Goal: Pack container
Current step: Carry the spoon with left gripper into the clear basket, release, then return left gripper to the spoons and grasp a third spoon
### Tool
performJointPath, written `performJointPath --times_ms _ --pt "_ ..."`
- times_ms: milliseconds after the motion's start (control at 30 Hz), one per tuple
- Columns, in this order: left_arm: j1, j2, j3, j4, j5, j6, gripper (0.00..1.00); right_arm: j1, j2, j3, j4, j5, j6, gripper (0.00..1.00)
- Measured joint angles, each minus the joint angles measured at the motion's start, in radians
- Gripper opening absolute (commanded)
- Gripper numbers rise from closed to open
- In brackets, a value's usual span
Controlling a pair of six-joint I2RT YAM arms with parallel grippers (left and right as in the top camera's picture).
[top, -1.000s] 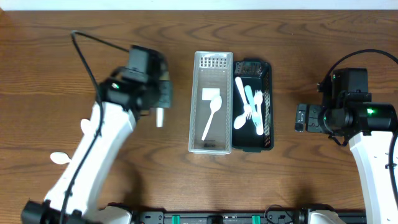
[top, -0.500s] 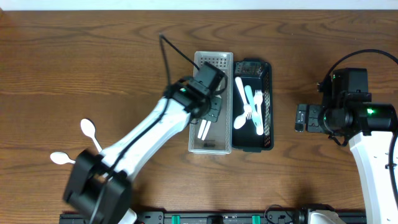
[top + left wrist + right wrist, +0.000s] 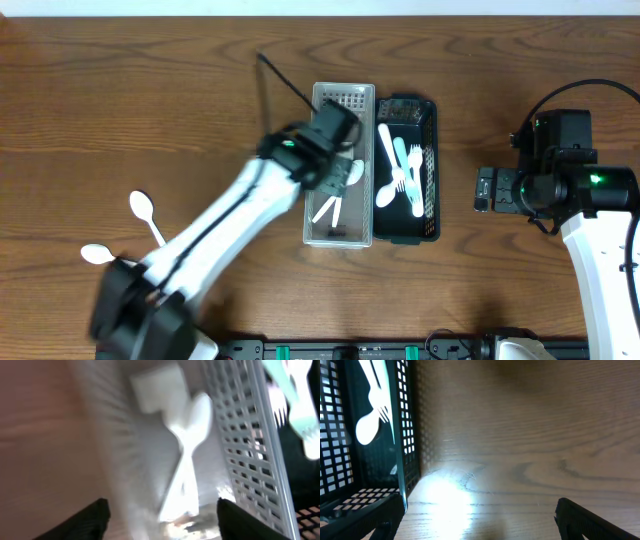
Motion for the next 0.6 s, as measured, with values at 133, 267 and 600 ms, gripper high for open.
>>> performJointPath --times_ms 133,267,600 --pt "0.156 -0.188 0.037 -0.112 -0.065 -0.031 0.94 0.0 0.0 0.0 0.0 0.0 0.0 0.99" --pt "0.425 -0.317 0.054 -0.233 -0.101 -0.119 0.99 0.0 0.0 0.0 0.003 0.0 0.0 0.99" --pt "0.948 -0.294 -0.093 -0.246 -0.048 -0.225 0.98 0.0 0.0 0.0 0.005 0.0 -0.001 0.99"
